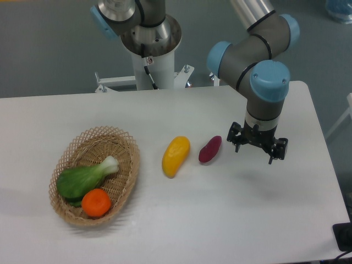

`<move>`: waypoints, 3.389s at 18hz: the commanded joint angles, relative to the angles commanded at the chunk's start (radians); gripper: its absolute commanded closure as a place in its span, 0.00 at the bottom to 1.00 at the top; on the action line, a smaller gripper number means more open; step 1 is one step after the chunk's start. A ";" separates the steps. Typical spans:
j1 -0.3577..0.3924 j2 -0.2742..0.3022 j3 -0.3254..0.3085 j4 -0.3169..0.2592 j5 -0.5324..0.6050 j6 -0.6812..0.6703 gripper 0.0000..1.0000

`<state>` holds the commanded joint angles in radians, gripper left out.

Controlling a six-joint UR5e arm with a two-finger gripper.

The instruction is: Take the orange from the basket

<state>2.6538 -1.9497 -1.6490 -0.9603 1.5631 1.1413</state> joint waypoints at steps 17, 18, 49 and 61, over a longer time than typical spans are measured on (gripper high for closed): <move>-0.103 -0.005 0.002 0.000 -0.008 -0.279 0.00; -0.106 -0.006 0.003 0.000 -0.008 -0.287 0.00; -0.629 -0.047 0.015 -0.017 -0.058 -1.164 0.00; -0.641 -0.159 0.118 -0.018 -0.046 -1.212 0.00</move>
<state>2.0126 -2.1092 -1.5309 -0.9787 1.5171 -0.0706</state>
